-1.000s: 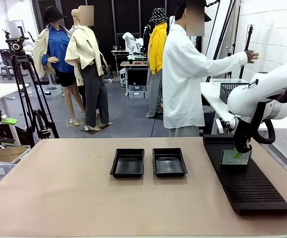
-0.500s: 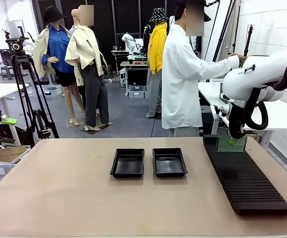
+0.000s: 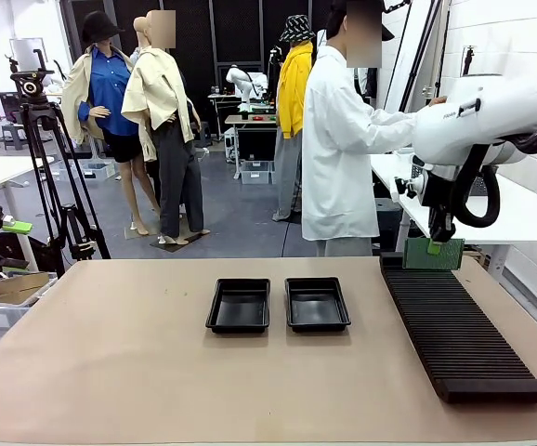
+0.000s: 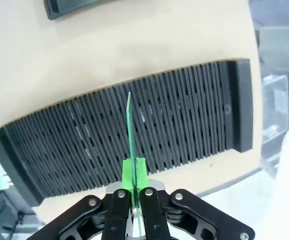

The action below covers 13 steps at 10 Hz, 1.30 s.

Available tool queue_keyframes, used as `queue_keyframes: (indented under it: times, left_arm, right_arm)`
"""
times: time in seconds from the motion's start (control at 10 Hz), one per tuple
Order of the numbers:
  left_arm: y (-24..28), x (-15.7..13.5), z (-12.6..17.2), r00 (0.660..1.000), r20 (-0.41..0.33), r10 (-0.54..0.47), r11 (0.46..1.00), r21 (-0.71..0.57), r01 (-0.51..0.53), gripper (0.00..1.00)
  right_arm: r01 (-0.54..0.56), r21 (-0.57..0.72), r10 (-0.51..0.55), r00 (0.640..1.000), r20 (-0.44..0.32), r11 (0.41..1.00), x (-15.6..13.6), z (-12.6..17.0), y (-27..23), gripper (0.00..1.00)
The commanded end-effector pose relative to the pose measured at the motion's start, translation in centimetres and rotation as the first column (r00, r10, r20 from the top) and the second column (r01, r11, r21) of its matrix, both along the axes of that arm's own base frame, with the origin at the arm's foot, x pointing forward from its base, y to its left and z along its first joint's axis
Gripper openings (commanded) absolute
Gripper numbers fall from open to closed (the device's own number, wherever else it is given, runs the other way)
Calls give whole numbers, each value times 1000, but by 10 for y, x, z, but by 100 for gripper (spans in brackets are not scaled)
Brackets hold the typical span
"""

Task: Inspect and transfer BCBs to ESD trays.
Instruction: Pick up the Blank PCB from the PCB Rack and place it in the left ESD tray.

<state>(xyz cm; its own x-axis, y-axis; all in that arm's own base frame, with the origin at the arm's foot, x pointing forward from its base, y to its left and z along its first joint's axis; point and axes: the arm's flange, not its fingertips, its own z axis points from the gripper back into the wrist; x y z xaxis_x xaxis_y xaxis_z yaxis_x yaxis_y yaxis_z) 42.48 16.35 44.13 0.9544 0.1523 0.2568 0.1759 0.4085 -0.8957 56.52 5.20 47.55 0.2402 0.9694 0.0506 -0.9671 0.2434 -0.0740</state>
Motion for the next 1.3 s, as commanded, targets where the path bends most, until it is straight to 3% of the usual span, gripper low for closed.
queue_keyframes:
  times: [0.0,0.2,0.4,0.8,0.9,1.2]
  left_arm:
    - [1,-1,3,1000,-12,4,1000,0,-4,100]
    - [1,-1,3,1000,-12,4,1000,0,-4,100]
    - [1,-1,3,1000,-12,4,1000,0,-4,100]
    - [1,-1,3,1000,-12,4,1000,0,-4,100]
    - [1,-1,3,1000,-12,4,1000,0,-4,100]
    - [1,-1,3,1000,-12,4,1000,0,-4,100]
  right_arm:
    - [219,-25,-218,976,24,975,0,9,10,0]
    - [394,-67,-389,918,73,917,-5,14,18,0]
    - [593,-85,-582,804,119,801,-14,18,32,0]
    - [792,-24,-791,610,37,610,-38,19,62,0]
    - [844,17,-844,536,-29,536,-48,15,71,0]
    - [931,133,-927,356,-115,341,-70,1,86,0]
